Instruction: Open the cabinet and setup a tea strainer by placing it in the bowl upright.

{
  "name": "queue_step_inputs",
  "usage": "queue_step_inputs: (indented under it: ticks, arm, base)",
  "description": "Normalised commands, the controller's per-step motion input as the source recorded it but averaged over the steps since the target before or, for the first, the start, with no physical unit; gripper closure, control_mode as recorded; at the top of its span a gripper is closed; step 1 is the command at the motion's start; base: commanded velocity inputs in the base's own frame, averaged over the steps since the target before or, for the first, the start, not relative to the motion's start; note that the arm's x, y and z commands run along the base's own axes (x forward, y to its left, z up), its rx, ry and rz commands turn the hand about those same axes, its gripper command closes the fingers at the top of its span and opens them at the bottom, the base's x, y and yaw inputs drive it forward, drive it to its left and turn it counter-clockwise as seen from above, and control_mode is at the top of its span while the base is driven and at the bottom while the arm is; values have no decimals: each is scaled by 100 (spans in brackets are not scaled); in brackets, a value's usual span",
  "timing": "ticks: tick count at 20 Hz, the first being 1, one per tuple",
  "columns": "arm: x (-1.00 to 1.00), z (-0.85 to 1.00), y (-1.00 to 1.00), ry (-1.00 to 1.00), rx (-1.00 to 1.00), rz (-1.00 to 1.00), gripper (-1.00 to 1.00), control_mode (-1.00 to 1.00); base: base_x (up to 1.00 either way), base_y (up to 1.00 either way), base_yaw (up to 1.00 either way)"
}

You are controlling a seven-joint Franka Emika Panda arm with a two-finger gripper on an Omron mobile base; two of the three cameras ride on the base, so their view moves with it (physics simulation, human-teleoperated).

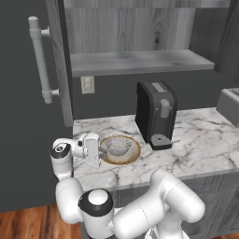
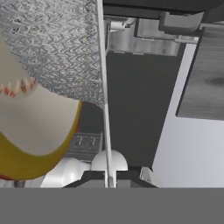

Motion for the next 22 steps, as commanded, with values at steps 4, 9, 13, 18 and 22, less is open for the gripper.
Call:
queue_step_inputs:
  ticks: [4,9,13,18,22]
  arm:
    - [0,-9,0,0,1,0,100,-100]
    - [0,-18,0,0,3,0,100,-100]
    - [0,-16,0,0,2,0,100,-100]
    - [0,-10,0,0,1,0,100,-100]
    - [0,-4,0,0,0,0,-100,-100]
  base:
    - [0,0,0]
    - [0,0,0]
    - [0,0,0]
    - [0,0,0]
    - [0,0,0]
